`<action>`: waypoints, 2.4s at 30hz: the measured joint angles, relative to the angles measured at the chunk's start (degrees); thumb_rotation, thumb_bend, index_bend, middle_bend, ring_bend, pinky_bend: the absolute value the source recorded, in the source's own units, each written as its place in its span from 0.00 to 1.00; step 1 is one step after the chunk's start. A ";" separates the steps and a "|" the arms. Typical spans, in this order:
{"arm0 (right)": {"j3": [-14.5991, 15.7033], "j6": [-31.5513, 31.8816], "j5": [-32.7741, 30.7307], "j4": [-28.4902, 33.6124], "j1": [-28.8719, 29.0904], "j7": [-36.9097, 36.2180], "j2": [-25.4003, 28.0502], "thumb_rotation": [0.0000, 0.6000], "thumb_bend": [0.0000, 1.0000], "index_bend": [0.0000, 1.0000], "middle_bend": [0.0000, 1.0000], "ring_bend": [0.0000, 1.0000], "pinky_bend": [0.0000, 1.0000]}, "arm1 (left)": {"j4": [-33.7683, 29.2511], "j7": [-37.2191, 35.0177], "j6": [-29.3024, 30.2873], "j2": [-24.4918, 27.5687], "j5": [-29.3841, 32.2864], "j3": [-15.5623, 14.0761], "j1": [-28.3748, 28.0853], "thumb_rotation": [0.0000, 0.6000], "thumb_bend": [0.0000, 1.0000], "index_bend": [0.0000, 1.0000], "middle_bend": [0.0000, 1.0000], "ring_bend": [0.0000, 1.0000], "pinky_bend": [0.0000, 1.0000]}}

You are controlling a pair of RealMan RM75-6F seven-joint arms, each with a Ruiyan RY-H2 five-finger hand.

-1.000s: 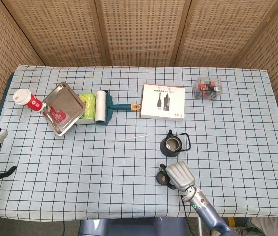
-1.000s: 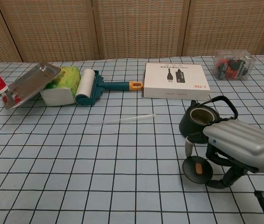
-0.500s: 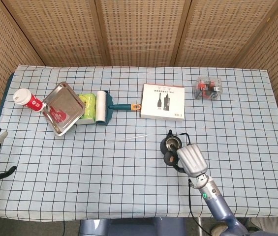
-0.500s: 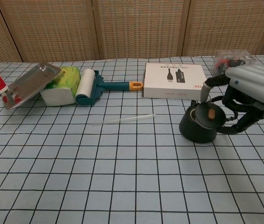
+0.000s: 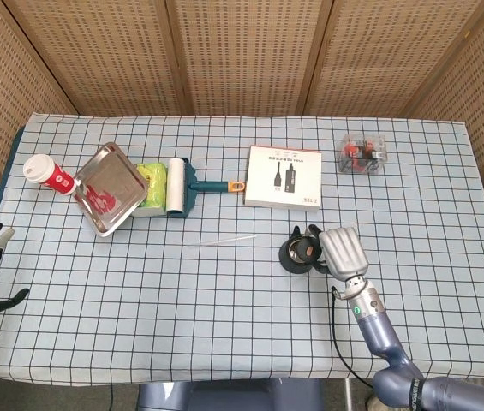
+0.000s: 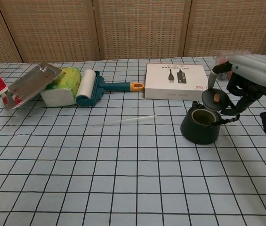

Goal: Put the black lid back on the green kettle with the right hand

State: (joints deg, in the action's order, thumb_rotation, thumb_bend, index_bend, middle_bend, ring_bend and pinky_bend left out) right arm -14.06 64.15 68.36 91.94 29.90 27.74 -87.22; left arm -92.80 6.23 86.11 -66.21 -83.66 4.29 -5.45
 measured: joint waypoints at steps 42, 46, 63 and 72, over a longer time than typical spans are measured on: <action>2.20 -1.54 -4.43 -5.74 3.70 0.08 -4.56 1.00 0.42 0.36 0.99 0.98 0.71 | 0.01 -0.01 -1.76 0.25 1.40 0.04 -0.76 1.00 0.00 0.00 0.00 0.00 0.00; 2.20 -0.80 -4.59 -4.20 3.86 1.41 -4.06 1.00 0.42 0.30 0.98 0.98 0.71 | -0.10 -0.30 -1.51 0.39 1.20 -0.01 -0.66 1.00 0.00 0.00 0.00 0.00 0.00; 3.96 3.87 -4.60 0.89 2.79 6.31 -1.58 1.00 0.39 0.24 0.59 0.66 0.51 | -0.51 -0.93 -0.42 0.75 -0.18 -0.46 -0.26 1.00 0.00 0.00 0.00 0.00 0.00; 10.15 14.00 5.45 5.14 -3.97 4.21 2.88 1.00 0.28 0.16 0.06 0.12 0.16 | -0.56 -1.59 0.53 0.94 -1.23 -0.74 0.10 1.00 0.00 0.00 0.00 0.00 0.00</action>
State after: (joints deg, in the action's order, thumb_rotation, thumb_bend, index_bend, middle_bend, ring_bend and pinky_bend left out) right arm -3.92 78.15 73.80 97.07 25.93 31.95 -84.34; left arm -93.36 4.64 86.64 -65.27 -84.89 3.55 -5.35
